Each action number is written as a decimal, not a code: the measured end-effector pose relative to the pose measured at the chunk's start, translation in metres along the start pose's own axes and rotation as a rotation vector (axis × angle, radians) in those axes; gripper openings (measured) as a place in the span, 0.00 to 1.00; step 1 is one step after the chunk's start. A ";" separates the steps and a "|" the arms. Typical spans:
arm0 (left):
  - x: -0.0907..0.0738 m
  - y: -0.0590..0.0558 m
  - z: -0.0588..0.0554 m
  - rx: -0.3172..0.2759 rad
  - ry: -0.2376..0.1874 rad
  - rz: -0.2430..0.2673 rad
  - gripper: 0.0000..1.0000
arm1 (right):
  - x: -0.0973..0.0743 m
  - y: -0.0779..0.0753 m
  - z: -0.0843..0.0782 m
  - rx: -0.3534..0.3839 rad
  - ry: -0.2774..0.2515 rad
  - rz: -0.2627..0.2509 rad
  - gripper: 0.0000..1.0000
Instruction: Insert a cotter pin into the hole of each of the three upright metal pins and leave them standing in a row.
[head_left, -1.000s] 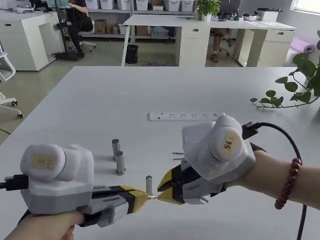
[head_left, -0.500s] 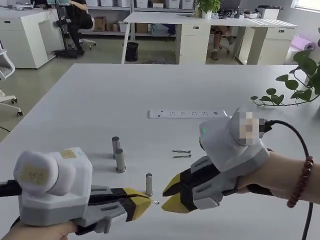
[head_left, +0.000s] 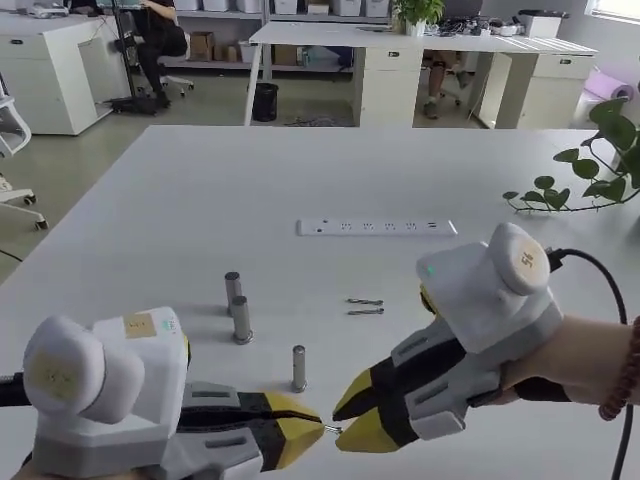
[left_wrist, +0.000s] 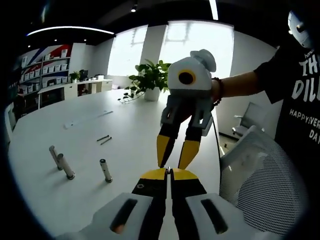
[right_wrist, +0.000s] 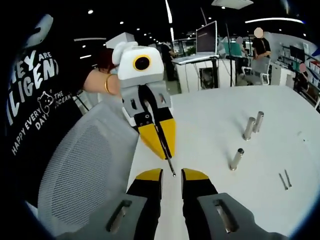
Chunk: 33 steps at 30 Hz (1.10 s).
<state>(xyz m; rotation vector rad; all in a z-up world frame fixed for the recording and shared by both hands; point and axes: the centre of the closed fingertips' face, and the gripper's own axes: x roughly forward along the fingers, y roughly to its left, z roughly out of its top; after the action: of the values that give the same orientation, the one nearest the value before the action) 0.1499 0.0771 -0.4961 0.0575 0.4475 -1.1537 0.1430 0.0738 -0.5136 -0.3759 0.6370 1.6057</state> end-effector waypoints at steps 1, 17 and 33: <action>0.000 -0.001 0.001 0.001 -0.003 -0.004 0.00 | 0.001 0.002 -0.001 0.000 0.004 0.011 0.09; -0.001 -0.010 0.001 -0.009 -0.024 -0.046 0.00 | 0.001 0.012 0.001 -0.029 0.007 0.057 0.00; 0.001 -0.008 -0.003 0.014 -0.014 -0.023 0.01 | 0.001 0.011 -0.003 -0.171 0.189 0.031 0.00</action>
<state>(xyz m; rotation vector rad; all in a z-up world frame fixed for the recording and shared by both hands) 0.1420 0.0736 -0.4981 0.0569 0.4284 -1.1791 0.1322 0.0726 -0.5143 -0.6532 0.6523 1.6714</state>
